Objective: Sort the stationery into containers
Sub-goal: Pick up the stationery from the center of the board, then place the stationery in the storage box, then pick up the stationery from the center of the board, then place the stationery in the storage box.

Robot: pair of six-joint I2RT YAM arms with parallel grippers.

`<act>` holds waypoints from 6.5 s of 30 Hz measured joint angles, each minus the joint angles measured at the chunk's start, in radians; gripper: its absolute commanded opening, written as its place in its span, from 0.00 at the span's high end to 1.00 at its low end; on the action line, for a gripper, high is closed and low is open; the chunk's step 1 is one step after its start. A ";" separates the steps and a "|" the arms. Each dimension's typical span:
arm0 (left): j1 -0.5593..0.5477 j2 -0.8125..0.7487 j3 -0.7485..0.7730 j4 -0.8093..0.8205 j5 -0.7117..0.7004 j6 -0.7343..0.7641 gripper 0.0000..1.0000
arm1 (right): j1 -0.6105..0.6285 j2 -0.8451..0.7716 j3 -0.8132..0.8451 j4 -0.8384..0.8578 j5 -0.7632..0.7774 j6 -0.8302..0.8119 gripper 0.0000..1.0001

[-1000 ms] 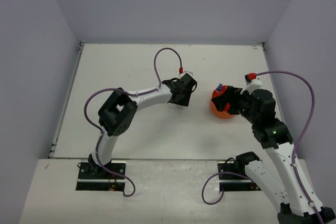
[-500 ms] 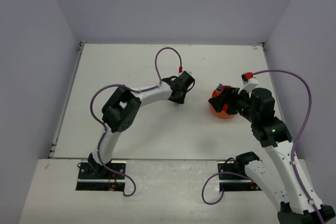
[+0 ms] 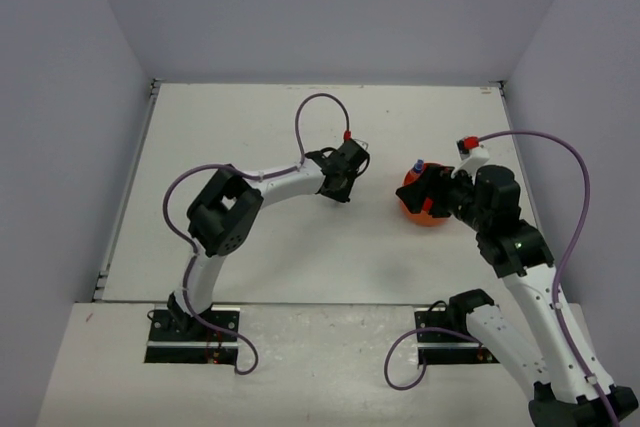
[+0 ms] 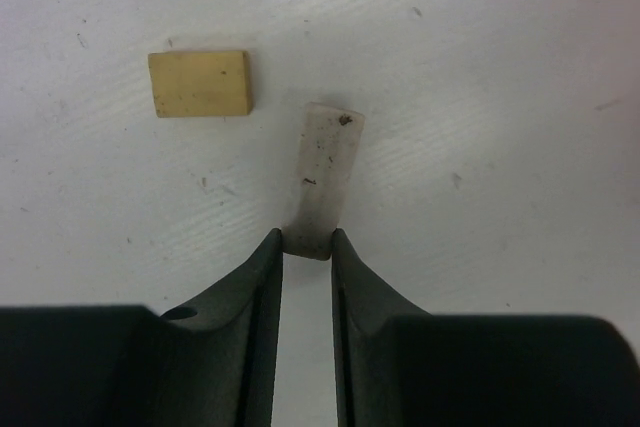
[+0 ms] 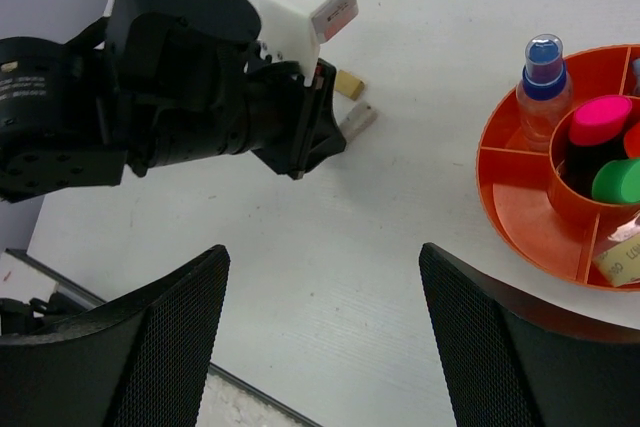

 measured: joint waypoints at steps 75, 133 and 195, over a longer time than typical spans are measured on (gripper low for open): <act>-0.232 -0.059 0.026 0.464 0.342 1.144 0.61 | 0.000 -0.340 0.190 -0.144 0.221 0.026 0.17; 0.143 0.102 0.126 0.060 0.122 0.182 0.55 | 0.000 -0.307 0.150 -0.126 0.195 0.030 0.16; -0.191 -0.095 -0.027 0.689 0.319 -0.002 0.84 | 0.000 -0.300 0.152 -0.135 0.247 0.026 0.16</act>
